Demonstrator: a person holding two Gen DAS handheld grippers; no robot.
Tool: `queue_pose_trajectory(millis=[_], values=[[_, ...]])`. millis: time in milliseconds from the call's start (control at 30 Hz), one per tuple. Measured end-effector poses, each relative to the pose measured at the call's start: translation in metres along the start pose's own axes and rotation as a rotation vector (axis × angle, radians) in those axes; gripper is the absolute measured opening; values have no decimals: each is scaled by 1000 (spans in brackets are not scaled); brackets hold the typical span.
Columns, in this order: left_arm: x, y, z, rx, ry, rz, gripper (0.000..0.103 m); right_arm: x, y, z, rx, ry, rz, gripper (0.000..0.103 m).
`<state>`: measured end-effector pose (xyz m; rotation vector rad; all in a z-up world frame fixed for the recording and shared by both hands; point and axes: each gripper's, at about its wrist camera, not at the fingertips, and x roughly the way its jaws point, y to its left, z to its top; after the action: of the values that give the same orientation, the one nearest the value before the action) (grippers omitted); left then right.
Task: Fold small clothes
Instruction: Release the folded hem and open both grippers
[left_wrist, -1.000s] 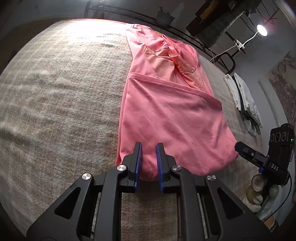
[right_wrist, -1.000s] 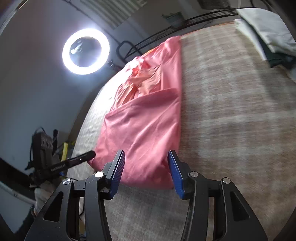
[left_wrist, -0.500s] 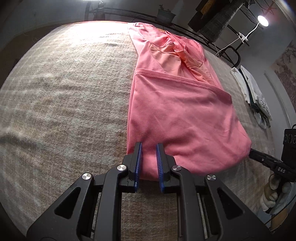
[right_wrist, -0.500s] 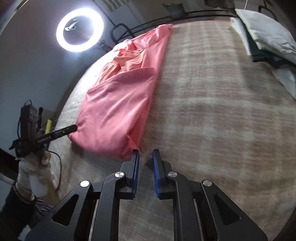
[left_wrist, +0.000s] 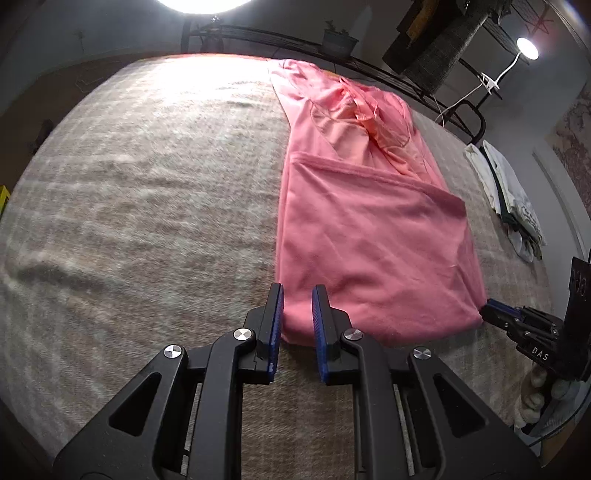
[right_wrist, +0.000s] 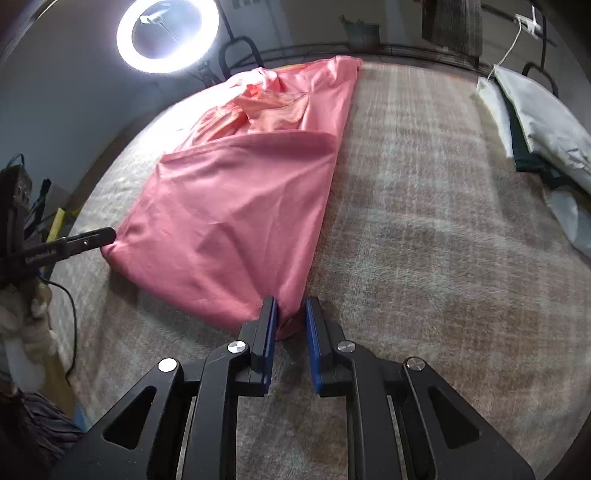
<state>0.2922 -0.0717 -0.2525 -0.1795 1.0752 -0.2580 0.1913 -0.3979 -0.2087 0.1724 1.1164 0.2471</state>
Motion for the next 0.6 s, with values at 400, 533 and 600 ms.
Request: queue_pose_trajectory(millis=[400, 533, 600], values=[[-81, 10, 36, -71, -128, -75, 14, -119, 32, 4, 12, -136, -49, 17], [-96, 12, 56, -60, -134, -69, 29, -174, 57, 32, -68, -297, -5, 74], [-103, 16, 68, -66, -153, -62, 32, -182, 62, 44, -87, -325, 9, 80]])
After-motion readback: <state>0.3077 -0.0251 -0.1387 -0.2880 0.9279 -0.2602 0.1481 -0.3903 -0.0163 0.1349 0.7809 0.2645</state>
